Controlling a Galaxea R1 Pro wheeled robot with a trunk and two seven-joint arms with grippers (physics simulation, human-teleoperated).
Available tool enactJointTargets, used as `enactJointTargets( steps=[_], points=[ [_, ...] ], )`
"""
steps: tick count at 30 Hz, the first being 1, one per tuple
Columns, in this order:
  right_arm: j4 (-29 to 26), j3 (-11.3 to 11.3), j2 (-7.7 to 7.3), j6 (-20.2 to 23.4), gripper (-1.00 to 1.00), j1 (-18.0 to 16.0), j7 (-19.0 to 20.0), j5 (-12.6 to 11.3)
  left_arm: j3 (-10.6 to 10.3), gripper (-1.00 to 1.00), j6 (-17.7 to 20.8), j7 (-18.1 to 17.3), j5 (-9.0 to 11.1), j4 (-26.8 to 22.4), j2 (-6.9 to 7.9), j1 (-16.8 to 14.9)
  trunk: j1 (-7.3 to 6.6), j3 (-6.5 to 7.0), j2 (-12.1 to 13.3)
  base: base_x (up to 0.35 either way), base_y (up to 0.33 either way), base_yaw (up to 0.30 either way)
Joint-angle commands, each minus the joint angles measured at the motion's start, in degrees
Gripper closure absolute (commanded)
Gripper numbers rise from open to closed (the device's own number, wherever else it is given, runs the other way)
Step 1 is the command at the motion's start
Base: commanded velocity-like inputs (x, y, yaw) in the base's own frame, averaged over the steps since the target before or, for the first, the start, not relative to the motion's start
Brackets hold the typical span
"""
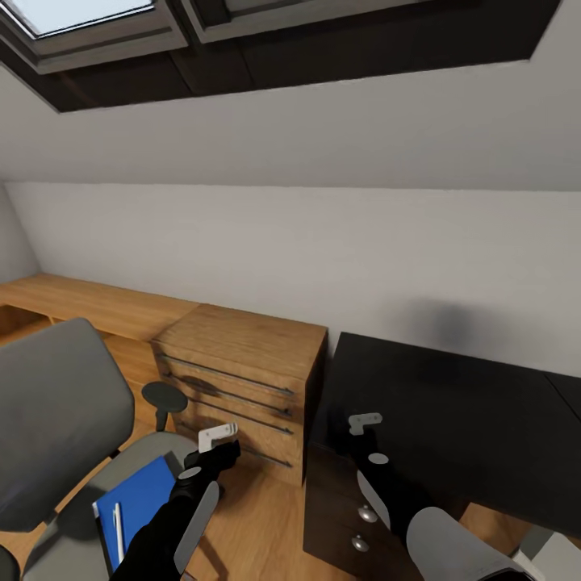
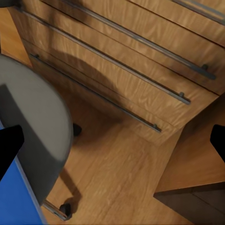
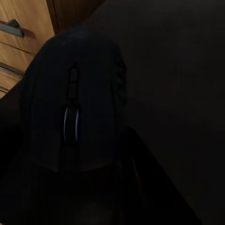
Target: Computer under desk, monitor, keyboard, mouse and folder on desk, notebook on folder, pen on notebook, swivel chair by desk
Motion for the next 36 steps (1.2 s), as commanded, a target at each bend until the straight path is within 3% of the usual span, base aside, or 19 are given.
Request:
enactJointTargets(
  steps=[1,11,22,36],
  points=[
    [0.0,0.5,-0.04,-0.2,1.00,-0.1,-0.4,-0.8,-0.1,-1.00,0.2,0.5,0.6,-0.1,0.03,0.0,0.23,-0.25,-0.5,0.000,0.000,0.000],
    [0.0,0.5,-0.04,-0.3,1.00,-0.1,-0.4,-0.8,-0.2,-1.00,0.2,0.5,0.6,0.0,-0.05,0.0,2.42,-2.04,-4.5,0.000,0.000,0.000],
    [0.0,0.5,-0.04,-0.3,1.00,-0.1,-0.4,-0.8,-0.3,-1.00,0.2,0.2,0.5,0.2,-0.06,0.0,2.42,-2.04,-4.5,0.006,0.000,0.000],
    [0.0,0.5,-0.04,-0.3,1.00,-0.1,-0.4,-0.8,-0.3,-1.00,0.2,0.1,0.6,0.3,-0.01,0.0,2.42,-2.04,-4.5,0.135,-0.033,0.000]
  ],
)
